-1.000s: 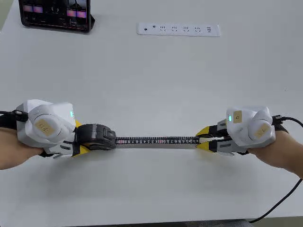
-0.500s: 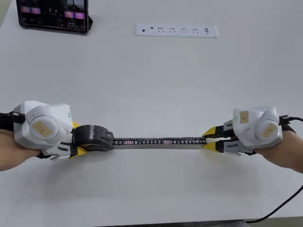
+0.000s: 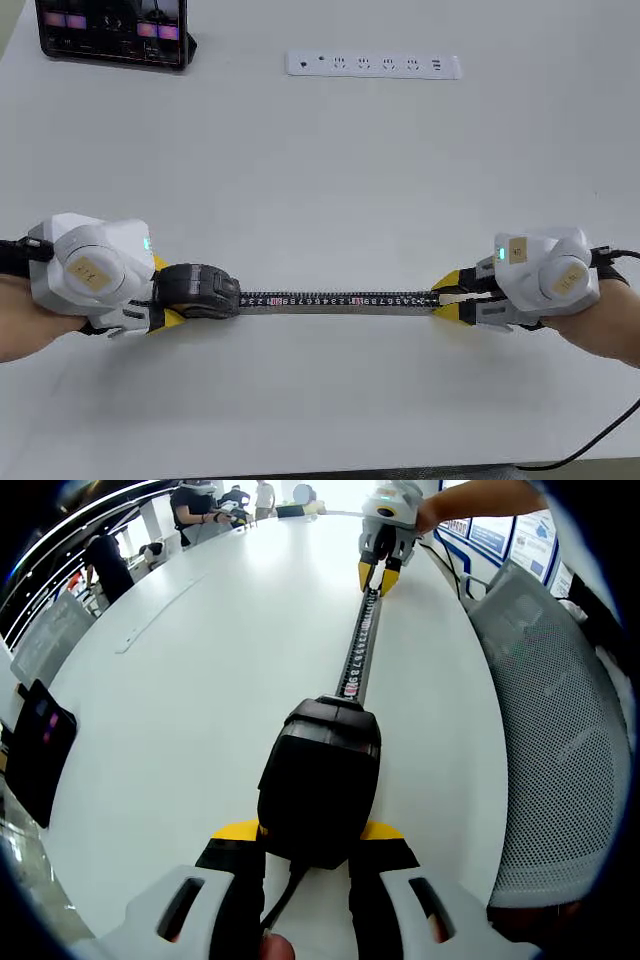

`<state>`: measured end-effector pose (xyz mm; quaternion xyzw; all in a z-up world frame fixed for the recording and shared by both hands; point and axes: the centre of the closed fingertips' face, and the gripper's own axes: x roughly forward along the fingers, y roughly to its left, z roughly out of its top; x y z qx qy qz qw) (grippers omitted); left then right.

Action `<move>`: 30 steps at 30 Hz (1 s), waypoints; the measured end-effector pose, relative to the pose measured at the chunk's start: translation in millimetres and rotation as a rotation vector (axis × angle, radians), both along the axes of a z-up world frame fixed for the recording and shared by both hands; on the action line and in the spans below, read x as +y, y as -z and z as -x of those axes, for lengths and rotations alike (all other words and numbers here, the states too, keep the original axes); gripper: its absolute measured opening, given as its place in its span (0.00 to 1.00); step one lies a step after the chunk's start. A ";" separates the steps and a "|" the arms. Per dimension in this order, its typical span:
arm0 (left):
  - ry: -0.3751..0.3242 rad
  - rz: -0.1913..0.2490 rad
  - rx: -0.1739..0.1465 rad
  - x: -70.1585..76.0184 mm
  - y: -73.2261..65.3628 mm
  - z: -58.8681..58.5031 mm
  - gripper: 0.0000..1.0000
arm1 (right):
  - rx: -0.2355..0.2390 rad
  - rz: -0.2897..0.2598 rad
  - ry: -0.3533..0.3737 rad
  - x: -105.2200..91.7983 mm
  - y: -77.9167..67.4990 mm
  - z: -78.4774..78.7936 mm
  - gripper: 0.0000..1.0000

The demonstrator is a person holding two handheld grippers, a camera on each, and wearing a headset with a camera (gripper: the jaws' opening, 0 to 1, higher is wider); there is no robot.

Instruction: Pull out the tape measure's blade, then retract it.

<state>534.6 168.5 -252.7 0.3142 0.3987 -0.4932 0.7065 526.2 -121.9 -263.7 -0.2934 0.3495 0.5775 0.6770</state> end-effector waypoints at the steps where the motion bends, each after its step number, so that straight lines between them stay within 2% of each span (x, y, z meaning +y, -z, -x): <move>1: 0.000 0.000 0.001 0.1 0.1 -0.4 0.27 | 0.004 0.003 0.001 0.7 -0.1 0.4 0.09; 7: -0.003 0.000 -0.009 -0.6 -0.3 0.8 0.28 | 0.012 0.015 -0.001 0.9 0.8 0.3 0.10; 18: -0.040 0.004 0.003 -2.1 -0.3 -0.5 0.29 | 0.025 0.033 0.005 0.4 1.9 0.8 0.12; 19: -0.043 0.005 0.004 -2.1 -0.1 -0.7 0.29 | 0.030 0.029 0.034 1.7 1.9 -0.8 0.12; 30: -0.050 0.007 0.002 -1.9 0.5 -1.0 0.30 | 0.041 0.031 0.021 1.1 3.0 0.7 0.13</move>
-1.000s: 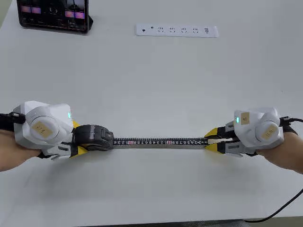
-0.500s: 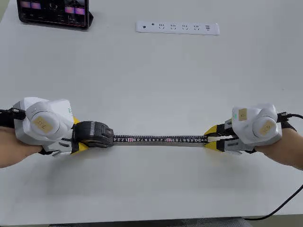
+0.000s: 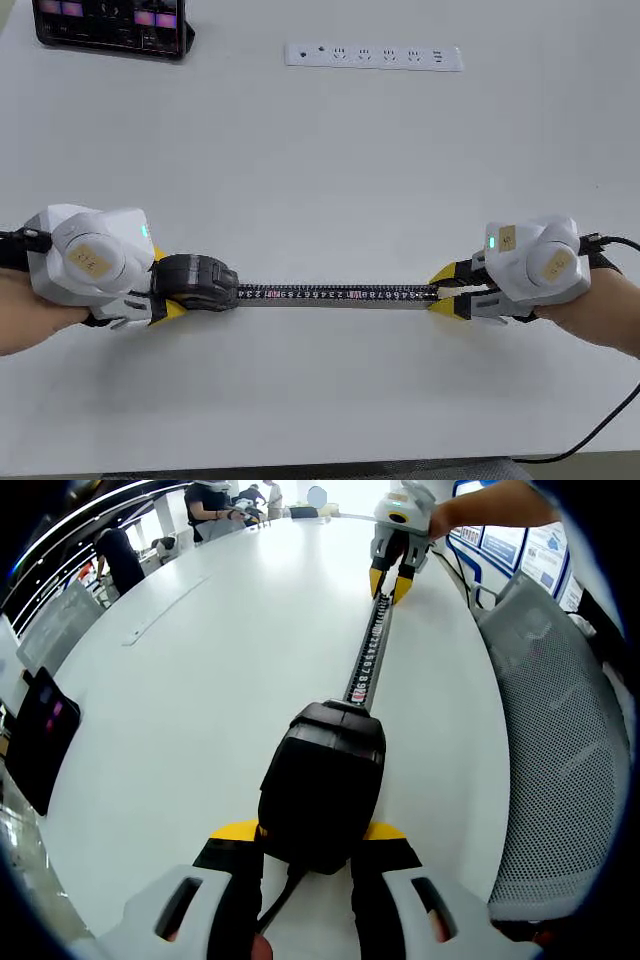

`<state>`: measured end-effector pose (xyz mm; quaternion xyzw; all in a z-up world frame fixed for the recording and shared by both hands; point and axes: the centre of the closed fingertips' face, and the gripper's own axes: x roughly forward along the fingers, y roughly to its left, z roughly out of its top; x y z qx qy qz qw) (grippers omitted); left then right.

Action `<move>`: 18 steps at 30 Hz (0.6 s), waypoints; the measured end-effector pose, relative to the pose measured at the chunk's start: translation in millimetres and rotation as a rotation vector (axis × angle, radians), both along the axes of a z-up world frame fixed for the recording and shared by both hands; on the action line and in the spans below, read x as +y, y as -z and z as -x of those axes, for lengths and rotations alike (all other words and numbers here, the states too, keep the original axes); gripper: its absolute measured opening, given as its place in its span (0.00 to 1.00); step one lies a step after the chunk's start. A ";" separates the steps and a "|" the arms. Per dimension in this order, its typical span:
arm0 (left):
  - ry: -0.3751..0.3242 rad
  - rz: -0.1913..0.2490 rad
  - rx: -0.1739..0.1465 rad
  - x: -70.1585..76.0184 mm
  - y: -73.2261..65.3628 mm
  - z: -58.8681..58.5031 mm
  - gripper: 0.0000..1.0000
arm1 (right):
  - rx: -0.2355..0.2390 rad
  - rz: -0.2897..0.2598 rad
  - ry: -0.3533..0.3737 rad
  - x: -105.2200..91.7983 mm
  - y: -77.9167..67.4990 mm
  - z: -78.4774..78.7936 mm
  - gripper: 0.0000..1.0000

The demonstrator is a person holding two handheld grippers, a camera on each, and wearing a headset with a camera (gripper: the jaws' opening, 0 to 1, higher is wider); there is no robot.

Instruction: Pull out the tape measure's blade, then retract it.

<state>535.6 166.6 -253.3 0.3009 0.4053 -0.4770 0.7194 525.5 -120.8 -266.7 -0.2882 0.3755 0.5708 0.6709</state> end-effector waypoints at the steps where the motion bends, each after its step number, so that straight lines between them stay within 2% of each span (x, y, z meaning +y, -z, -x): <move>1: -0.008 0.000 0.003 0.3 0.1 0.1 0.30 | 0.006 -0.004 0.006 -0.1 -0.2 0.3 0.14; 5: -0.040 0.021 0.008 -0.4 -1.1 -0.7 0.31 | 0.029 -0.016 0.047 0.3 -2.0 1.2 0.22; 8: -0.060 0.037 0.010 -1.6 -3.8 -1.8 0.36 | 0.035 -0.024 0.051 0.5 -3.2 0.6 0.23; 10: -0.052 0.038 0.017 -2.7 -3.7 0.2 0.35 | 0.026 -0.032 0.054 0.8 -4.0 -0.5 0.23; 15: -0.054 0.044 0.009 -3.7 -6.3 0.1 0.35 | 0.023 -0.039 0.071 0.3 -5.8 -1.1 0.25; 18: -0.078 0.067 0.017 -3.9 -9.6 1.0 0.36 | 0.031 -0.057 0.095 2.0 -9.2 -0.5 0.27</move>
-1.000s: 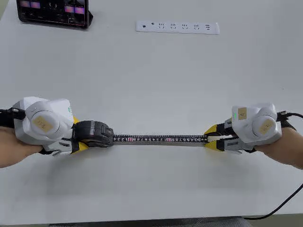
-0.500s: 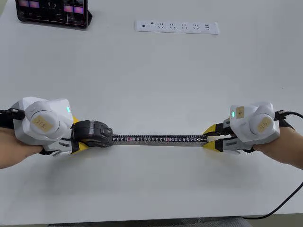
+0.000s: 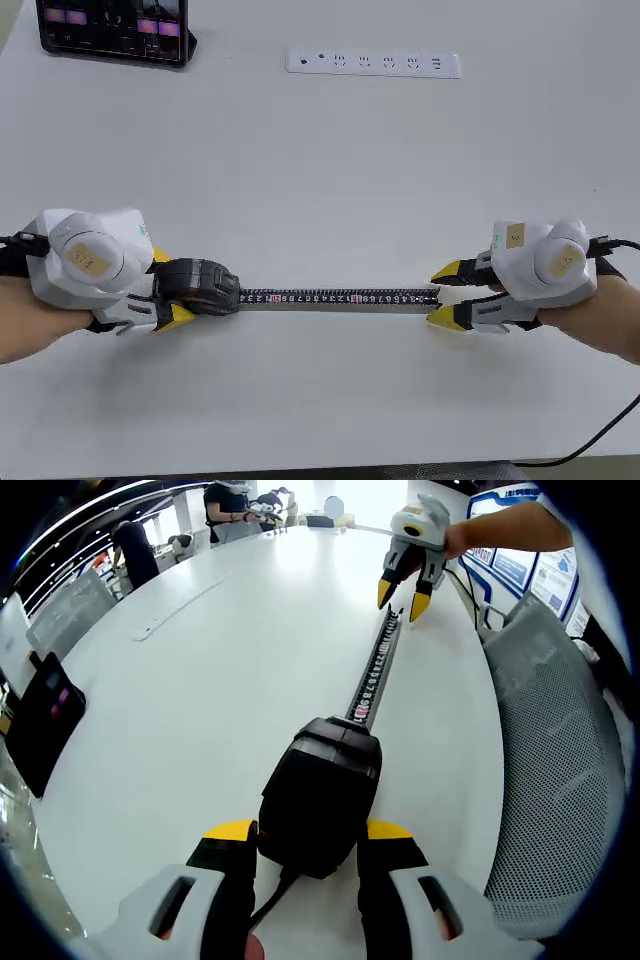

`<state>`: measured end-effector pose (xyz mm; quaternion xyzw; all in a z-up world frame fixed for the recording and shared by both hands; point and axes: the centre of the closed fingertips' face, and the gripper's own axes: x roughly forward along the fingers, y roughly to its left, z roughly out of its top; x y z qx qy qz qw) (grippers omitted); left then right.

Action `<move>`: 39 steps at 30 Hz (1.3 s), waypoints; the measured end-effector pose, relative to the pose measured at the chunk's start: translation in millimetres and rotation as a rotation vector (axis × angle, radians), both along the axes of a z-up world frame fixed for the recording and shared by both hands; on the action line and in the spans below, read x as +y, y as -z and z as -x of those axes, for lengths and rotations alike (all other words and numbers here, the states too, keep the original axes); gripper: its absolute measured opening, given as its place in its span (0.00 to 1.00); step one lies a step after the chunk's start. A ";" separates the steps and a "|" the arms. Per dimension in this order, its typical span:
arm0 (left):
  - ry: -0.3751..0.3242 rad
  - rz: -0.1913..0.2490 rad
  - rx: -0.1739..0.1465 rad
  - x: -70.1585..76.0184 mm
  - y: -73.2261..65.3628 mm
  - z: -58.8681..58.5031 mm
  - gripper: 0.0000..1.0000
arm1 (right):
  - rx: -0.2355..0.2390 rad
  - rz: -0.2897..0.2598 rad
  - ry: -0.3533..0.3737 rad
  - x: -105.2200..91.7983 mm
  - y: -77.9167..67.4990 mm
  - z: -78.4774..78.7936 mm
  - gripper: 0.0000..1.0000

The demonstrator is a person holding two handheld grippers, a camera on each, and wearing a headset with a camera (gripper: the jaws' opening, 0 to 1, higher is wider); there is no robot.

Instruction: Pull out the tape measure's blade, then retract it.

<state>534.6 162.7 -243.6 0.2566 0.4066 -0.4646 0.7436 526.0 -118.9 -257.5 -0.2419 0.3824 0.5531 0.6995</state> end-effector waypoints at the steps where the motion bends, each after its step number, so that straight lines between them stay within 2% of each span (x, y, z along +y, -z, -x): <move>1: -0.046 0.044 0.021 -2.7 -1.7 0.4 0.36 | 0.001 -0.002 0.007 0.7 -1.3 0.4 0.28; 3: -0.097 0.081 0.049 -1.2 -2.7 -0.5 0.38 | -0.003 -0.007 0.012 2.8 -3.7 2.1 0.29; 4: -0.092 0.076 0.038 0.7 -3.0 -1.8 0.39 | -0.004 -0.009 0.015 3.8 -4.4 2.6 0.30; 8: -0.117 0.096 0.039 0.5 -5.9 -0.9 0.40 | -0.014 -0.014 0.038 4.9 -5.8 3.0 0.30; 13: -0.139 0.109 0.025 1.6 -11.6 2.7 0.40 | -0.027 -0.028 0.065 5.9 -8.9 4.8 0.32; 21: -0.227 0.172 -0.007 3.5 -23.7 8.5 0.43 | -0.059 -0.058 0.127 8.6 -17.6 9.8 0.37; 25: -0.261 0.191 -0.023 6.0 -27.4 10.8 0.46 | -0.075 -0.065 0.148 8.0 -21.3 10.4 0.41; 30: -0.310 0.214 -0.016 9.6 -31.8 14.4 0.53 | -0.081 -0.069 0.178 6.5 -25.2 12.5 0.46; 35: -0.325 0.218 -0.027 12.6 -36.1 18.6 0.56 | -0.088 -0.073 0.208 5.0 -29.9 15.1 0.51; 39: -0.343 0.223 -0.033 16.0 -37.1 22.6 0.65 | -0.094 -0.065 0.230 3.0 -31.9 16.9 0.54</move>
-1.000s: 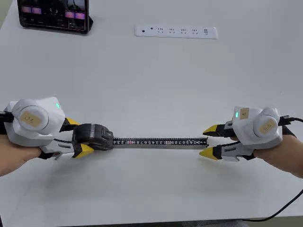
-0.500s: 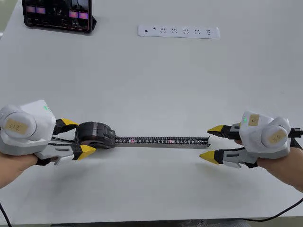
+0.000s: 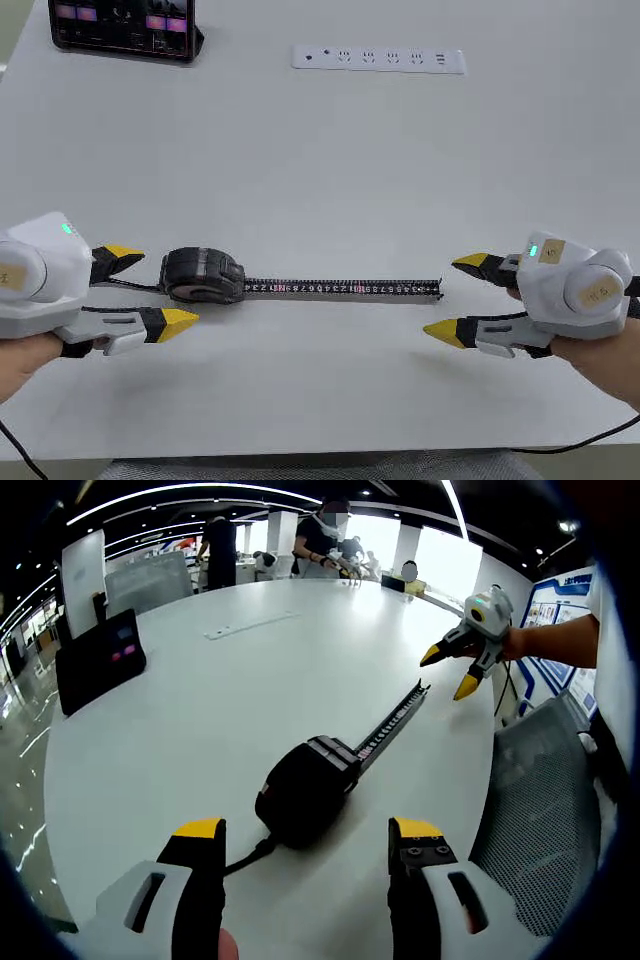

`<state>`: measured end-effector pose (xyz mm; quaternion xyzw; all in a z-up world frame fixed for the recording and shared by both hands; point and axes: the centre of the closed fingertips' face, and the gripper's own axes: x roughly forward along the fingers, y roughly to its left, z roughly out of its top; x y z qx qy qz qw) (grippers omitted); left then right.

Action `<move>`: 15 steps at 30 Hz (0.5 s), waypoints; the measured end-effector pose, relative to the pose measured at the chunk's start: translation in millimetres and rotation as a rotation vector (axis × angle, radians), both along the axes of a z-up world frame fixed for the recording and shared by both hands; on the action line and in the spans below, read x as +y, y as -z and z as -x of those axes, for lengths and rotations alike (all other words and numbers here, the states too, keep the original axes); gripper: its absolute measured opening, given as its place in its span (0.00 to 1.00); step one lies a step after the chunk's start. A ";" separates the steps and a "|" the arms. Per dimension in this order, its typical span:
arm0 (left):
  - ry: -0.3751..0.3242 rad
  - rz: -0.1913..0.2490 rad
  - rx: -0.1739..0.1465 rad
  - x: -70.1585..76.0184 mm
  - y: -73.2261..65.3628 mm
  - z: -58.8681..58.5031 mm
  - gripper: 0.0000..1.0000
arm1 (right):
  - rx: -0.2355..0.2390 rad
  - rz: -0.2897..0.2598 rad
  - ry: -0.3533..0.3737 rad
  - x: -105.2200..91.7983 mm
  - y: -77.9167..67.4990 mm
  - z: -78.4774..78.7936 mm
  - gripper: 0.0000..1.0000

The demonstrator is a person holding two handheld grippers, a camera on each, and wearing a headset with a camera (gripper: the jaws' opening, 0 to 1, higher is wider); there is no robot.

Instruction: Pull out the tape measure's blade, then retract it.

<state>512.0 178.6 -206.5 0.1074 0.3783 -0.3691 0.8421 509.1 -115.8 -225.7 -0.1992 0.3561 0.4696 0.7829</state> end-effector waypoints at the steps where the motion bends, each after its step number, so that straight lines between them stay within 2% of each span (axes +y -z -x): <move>1: -0.003 0.002 0.002 0.6 -0.1 1.3 0.66 | 0.001 0.002 0.006 -0.9 0.0 0.1 0.55; 12: -0.025 0.003 -0.001 12.4 -0.6 19.2 0.76 | -0.014 -0.024 0.064 -4.6 -13.4 8.2 0.68; 15: -0.031 0.009 -0.005 12.5 -1.6 24.4 0.80 | -0.011 -0.013 0.073 -6.8 -11.1 10.0 0.70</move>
